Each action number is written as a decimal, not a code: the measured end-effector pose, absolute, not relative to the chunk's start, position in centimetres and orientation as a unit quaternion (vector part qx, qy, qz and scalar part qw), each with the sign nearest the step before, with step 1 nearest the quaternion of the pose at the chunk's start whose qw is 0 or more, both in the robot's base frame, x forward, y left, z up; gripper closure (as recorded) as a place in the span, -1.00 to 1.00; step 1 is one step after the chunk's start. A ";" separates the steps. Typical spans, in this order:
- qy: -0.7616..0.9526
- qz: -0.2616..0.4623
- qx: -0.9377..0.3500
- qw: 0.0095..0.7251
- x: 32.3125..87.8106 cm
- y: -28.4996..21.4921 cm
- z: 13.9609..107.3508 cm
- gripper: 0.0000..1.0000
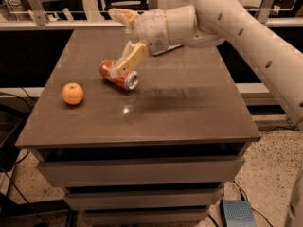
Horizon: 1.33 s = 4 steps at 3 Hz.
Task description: Knock coke can over
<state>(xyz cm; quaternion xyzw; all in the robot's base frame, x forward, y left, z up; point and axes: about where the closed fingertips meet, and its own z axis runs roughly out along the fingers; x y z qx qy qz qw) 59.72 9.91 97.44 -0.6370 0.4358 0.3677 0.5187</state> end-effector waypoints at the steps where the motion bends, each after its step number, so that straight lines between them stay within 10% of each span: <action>1: 0.457 0.354 -0.637 0.510 60.1 7.0 95.9 -1.00; 4: 0.507 0.322 -0.629 0.494 60.9 -0.3 93.1 -1.00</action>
Offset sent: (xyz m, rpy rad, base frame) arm 0.0116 -0.1036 -0.0520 -0.1250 0.0472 -0.1302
